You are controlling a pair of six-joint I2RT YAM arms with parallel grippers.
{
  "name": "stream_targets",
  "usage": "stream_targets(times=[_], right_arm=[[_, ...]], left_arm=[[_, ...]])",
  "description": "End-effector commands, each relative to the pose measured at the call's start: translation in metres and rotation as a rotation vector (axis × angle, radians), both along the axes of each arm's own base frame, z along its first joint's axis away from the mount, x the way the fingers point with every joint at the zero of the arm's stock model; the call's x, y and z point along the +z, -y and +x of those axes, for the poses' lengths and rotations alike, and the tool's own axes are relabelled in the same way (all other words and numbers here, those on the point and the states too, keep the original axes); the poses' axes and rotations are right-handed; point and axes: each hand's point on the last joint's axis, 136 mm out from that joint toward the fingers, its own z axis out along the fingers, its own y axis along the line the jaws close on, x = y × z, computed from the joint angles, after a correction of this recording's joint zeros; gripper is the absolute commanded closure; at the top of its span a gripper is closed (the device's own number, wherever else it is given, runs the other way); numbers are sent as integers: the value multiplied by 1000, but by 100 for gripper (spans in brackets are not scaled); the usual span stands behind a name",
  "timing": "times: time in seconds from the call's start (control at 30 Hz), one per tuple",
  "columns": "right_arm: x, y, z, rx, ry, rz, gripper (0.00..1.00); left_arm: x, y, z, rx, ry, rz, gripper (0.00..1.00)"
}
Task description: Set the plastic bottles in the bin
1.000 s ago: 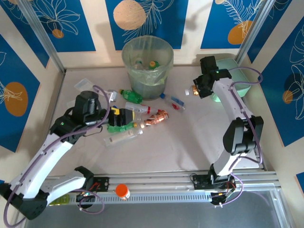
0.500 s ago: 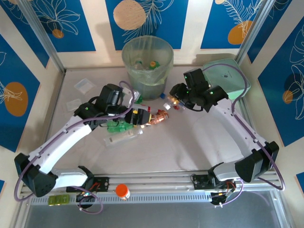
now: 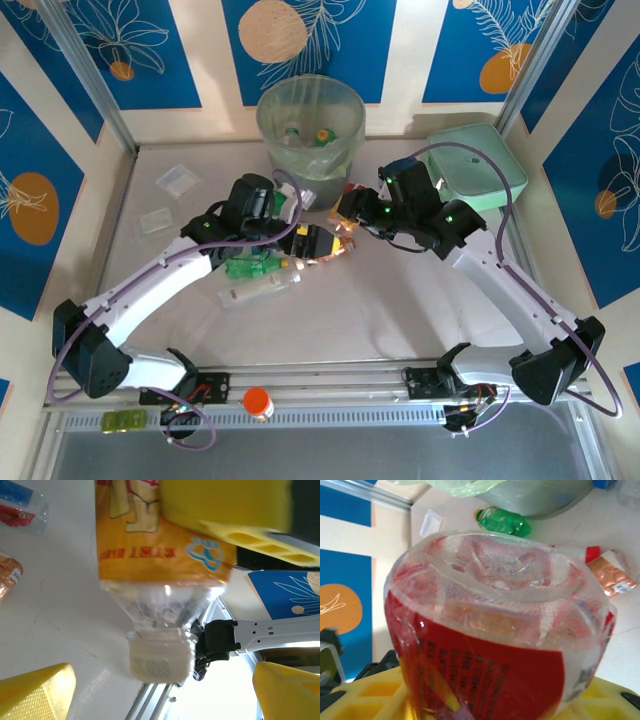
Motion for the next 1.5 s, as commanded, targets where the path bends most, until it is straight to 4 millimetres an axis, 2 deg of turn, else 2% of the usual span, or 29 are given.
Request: stream_targets(times=[0.0, 0.2, 0.27, 0.43, 0.57, 0.6, 0.73, 0.8, 0.87, 0.93, 1.0, 1.13, 1.23, 1.47], right_arm=[[13, -12, -11, 67, 11, 82, 48], [18, -19, -20, 120, 18, 121, 48], [19, -19, -22, 123, 30, 120, 48], [13, -13, -20, 94, 35, 77, 48], [12, -13, -20, 94, 43, 66, 48], [13, -11, -19, 90, 49, 58, 45], [19, 0, -17, 59, 75, 18, 15], [32, 12, -18, 27, 118, -4, 7], [45, 28, -19, -18, 159, -21, 6], [62, 49, -22, -72, 213, -34, 6], [81, 60, -27, -81, 284, -20, 6], [112, 68, -45, -44, 377, 49, 8], [114, 75, -52, -51, 395, 31, 8], [94, 89, -57, -72, 367, -12, 9]], left_arm=[[-2, 10, -4, -45, -8, -34, 12], [11, 15, -4, -61, 9, -85, 26], [14, 15, -4, -67, 14, -91, 34], [18, 20, -8, -106, 6, -115, 64], [19, 21, -8, -112, 5, -114, 75], [21, 21, -7, -111, 13, -114, 79], [24, 17, -1, -79, 42, -76, 83], [23, 14, 6, -44, 56, -39, 83], [22, 11, 15, -18, 59, -7, 83], [21, 6, 27, 20, 68, 27, 83], [24, 4, 39, 50, 72, 42, 84], [40, -3, 80, 150, 102, 56, 86], [57, -14, 119, 255, 156, 110, 92], [85, -33, 212, 497, 296, 263, 92]])
